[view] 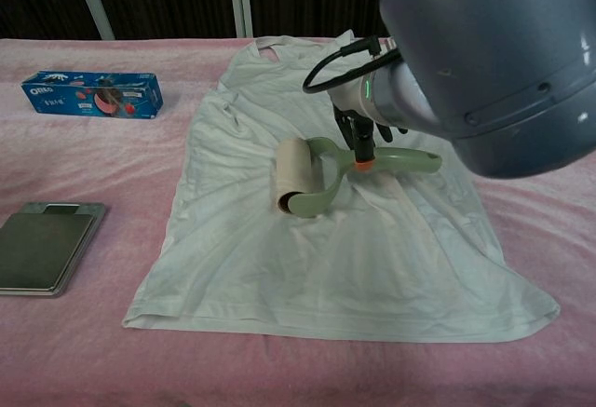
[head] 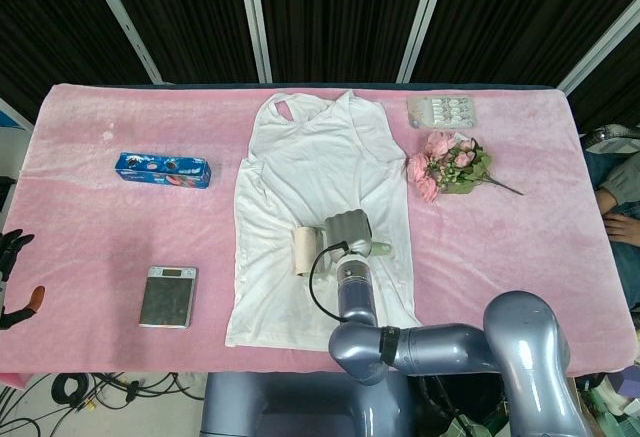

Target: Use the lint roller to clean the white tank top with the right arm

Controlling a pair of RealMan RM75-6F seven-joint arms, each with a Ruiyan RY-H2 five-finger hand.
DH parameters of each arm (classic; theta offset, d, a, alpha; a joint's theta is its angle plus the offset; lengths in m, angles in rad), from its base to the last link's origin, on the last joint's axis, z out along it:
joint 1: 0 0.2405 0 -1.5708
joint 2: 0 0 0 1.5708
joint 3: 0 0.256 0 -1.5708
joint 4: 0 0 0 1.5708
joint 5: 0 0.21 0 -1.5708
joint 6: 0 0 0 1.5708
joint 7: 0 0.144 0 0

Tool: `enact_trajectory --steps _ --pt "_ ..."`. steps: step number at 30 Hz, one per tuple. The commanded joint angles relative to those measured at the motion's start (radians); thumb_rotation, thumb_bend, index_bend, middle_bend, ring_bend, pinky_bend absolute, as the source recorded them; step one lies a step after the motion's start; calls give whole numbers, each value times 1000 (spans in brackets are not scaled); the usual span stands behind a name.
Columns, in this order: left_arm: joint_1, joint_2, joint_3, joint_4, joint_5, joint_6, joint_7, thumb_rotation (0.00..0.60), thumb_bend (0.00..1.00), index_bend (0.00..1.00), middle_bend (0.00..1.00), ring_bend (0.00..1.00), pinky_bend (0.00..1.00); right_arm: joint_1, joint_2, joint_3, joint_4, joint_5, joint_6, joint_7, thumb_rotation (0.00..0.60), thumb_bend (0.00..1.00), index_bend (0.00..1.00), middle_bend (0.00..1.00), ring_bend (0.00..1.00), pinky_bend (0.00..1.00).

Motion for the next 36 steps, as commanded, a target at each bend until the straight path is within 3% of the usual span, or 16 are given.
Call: enact_trajectory --steps 1,19,30,36 --pt "0 0 1 0 2 0 3 600 382 140 85 37 52 -16 23 -5 -23 0 10 -4 600 583 694 530 548 516" --pt "3 -1 2 1 0 5 7 600 382 140 85 37 52 -164 218 -95 -176 0 37 18 600 585 696 530 548 516" --pt "4 -2 2 1 -3 7 9 600 382 140 85 37 52 -215 283 -105 -196 -27 6 71 600 586 695 530 548 517" --pt "4 -1 1 3 -5 6 8 600 382 140 85 37 51 -252 359 -68 -239 -45 -15 140 600 585 696 530 548 516"
